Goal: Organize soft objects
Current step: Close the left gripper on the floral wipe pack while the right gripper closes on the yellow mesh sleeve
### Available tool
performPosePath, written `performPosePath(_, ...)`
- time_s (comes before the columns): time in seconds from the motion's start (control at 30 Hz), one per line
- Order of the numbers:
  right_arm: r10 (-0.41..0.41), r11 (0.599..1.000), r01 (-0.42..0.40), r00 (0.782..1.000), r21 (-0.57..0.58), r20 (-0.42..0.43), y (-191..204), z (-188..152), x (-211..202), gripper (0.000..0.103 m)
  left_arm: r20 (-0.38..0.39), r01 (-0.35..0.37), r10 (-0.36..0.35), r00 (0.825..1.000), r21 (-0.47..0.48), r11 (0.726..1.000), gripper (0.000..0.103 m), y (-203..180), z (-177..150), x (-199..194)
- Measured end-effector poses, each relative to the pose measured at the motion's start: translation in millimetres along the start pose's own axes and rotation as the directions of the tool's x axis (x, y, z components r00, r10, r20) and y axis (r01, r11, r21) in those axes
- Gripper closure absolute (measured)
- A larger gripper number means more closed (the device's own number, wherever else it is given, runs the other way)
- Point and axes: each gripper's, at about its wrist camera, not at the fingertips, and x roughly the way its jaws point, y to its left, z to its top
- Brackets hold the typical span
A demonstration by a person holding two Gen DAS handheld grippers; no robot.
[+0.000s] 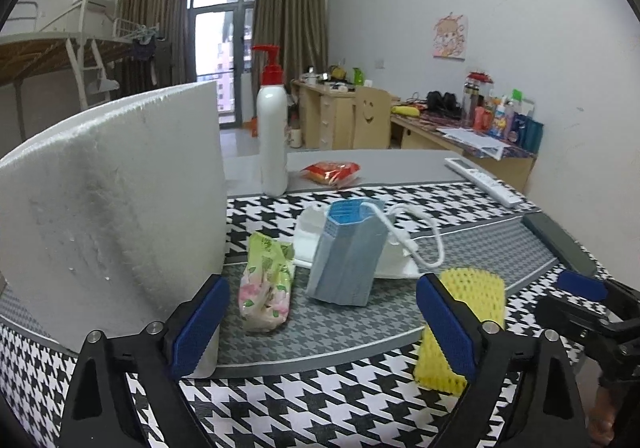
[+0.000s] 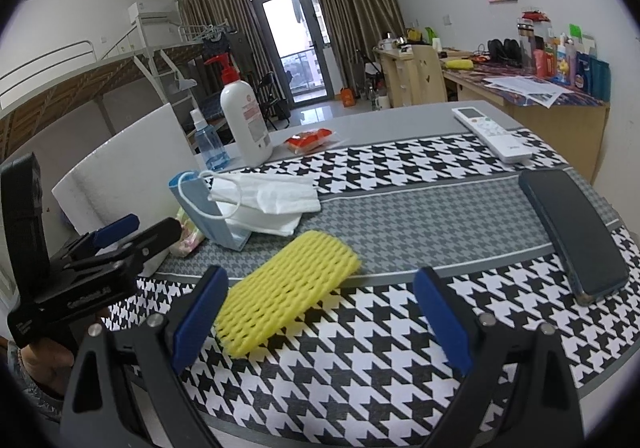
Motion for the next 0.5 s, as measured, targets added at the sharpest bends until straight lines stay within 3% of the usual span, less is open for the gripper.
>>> performPosePath(0.2, 0.025, 1.0, -0.025, 1.0, -0.016, -0.016, 3.4, 2.0, 5.6, 0.007, 0.003, -0.084, 0.084, 0.996, -0.01, 0.996, 0.015, 2.3, 1.8, 3.2)
performPosePath(0.33, 0.036, 0.999, -0.036, 0.999, -0.028, -0.025, 6.3, 1.4, 8.2, 0.007, 0.003, -0.179, 0.179, 0.984, -0.024, 0.984, 0.017, 6.4, 2.0, 4.3)
performPosePath(0.5, 0.047, 0.998, -0.048, 0.998, -0.04, -0.03, 8.8, 1.1, 9.0, 0.007, -0.017, -0.208, 0.207, 0.978, -0.017, 0.978, 0.021, 7.6, 1.4, 7.6)
